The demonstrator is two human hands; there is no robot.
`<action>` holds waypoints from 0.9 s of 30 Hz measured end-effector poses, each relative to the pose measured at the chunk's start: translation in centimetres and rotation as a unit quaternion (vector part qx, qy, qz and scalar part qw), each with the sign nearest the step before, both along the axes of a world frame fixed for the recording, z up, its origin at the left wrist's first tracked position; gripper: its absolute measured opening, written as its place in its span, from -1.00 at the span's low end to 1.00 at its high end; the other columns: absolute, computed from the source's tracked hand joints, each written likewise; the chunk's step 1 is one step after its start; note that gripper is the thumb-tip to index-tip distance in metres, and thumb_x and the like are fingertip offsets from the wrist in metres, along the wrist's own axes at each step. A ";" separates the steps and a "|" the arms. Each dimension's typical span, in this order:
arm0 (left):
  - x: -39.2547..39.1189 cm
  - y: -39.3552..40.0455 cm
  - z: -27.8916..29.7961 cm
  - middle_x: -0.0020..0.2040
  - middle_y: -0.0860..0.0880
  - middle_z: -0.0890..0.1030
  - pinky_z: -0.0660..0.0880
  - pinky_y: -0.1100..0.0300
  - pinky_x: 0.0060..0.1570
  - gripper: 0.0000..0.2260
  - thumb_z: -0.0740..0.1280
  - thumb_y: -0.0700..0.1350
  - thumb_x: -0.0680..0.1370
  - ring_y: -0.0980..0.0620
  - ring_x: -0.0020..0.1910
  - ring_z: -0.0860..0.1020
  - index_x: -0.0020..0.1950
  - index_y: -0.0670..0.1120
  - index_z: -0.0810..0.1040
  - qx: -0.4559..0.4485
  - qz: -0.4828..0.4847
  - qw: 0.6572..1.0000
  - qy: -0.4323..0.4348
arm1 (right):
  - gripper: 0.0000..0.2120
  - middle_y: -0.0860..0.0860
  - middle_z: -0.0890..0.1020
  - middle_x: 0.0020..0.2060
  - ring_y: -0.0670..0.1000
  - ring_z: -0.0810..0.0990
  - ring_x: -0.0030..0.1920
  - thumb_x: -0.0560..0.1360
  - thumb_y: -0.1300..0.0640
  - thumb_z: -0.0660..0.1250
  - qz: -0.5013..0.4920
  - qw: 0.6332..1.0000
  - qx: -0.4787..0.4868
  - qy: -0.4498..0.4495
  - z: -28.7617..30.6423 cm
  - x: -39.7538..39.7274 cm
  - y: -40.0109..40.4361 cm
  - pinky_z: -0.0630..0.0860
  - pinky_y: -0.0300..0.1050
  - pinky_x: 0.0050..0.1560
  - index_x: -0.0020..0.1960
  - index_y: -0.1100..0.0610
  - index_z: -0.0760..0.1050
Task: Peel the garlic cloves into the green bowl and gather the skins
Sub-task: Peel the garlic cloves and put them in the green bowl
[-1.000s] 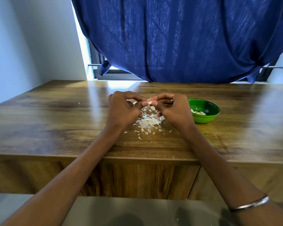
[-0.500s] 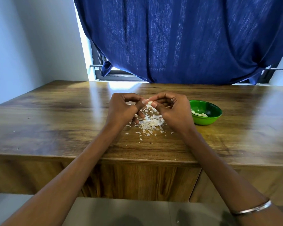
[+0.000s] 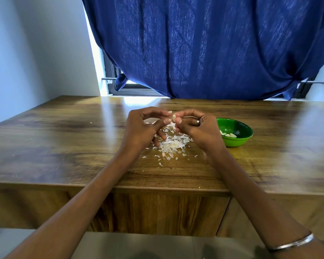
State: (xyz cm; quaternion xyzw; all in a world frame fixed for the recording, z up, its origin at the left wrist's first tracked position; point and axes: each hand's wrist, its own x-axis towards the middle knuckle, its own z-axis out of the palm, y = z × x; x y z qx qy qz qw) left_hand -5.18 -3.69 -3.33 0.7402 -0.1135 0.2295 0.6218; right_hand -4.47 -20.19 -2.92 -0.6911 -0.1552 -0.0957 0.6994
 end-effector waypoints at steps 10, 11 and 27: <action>0.1 0.0 -0.2 -0.15 -0.04 0.74 0.44 0.22 -0.60 -0.91 0.55 -0.24 0.48 -0.07 -0.47 0.64 -0.11 -0.19 0.67 -0.016 -0.030 0.999 0.027 | -0.89 0.01 0.71 -0.22 -0.18 0.65 -0.23 0.49 0.17 0.49 -0.013 0.990 -0.120 -0.074 -0.7 0.5 0.4 0.61 -0.22 -0.16 -0.03 0.07 0.59; 0.0 0.0 -0.2 -0.16 -0.05 0.73 0.43 0.24 -0.61 -0.92 0.54 -0.25 0.48 -0.07 -0.48 0.64 -0.11 -0.19 0.66 -0.025 -0.038 0.999 0.031 | -0.90 -0.02 0.70 -0.22 -0.19 0.64 -0.21 0.50 0.18 0.48 -0.015 0.987 -0.130 -0.091 -0.7 0.5 0.4 0.60 -0.24 -0.17 -0.02 0.06 0.58; 0.1 0.1 -0.3 -0.44 0.01 0.63 0.40 0.26 -0.60 -0.93 0.50 -0.33 0.49 0.08 -0.63 0.45 -0.15 -0.22 0.64 -0.051 -0.052 0.997 0.025 | -0.84 -0.10 0.62 -0.18 -0.17 0.58 -0.17 0.50 0.22 0.46 -0.022 0.958 -0.173 -0.229 -1.1 0.7 0.6 0.61 0.08 -0.05 -0.10 0.01 0.52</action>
